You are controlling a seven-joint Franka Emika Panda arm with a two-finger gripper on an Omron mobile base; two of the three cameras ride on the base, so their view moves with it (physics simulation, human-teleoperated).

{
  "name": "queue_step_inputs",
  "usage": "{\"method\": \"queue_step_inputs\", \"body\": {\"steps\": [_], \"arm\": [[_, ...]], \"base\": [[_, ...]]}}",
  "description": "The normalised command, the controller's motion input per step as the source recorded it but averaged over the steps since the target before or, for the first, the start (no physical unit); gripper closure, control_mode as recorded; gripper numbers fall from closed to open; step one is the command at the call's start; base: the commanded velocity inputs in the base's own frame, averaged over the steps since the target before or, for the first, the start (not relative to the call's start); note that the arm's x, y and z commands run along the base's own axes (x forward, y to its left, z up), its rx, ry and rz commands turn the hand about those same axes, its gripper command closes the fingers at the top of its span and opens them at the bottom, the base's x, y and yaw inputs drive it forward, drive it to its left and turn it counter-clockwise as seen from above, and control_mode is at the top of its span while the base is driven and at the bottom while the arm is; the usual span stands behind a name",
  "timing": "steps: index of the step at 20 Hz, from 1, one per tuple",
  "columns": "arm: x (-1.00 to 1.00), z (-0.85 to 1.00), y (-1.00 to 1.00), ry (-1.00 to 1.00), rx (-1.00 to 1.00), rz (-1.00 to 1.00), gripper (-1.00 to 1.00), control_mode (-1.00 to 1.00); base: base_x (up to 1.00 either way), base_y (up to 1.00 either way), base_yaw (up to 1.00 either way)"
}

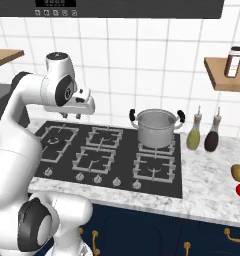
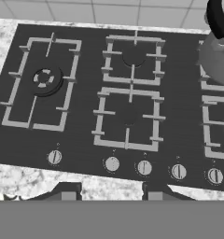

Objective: Put the tomato and potato in the pot. Retrieve the spatula and lightly stir the vegetables in the pot.

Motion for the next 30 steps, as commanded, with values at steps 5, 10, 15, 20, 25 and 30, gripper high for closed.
{"method": "queue_step_inputs", "body": {"steps": [5,10,15,20,25,30], "arm": [[0.0,0.0,0.0,0.0,0.0,0.0,-1.0,1.0],[0.0,0.0,0.0,0.0,0.0,0.0,-1.0,1.0],[0.0,0.0,0.0,0.0,0.0,0.0,-1.0,1.0],[0.0,0.0,0.0,0.0,0.0,0.0,-1.0,1.0],[0.0,0.0,0.0,0.0,0.0,0.0,-1.0,1.0],[0.0,0.0,0.0,0.0,0.0,0.0,-1.0,1.0]], "base": [[0.0,-0.09,0.0],[0.0,-0.66,0.0],[0.03,-0.82,0.0],[0.09,-0.81,0.0],[0.2,-0.63,0.0],[0.43,-0.4,-0.04]]}}
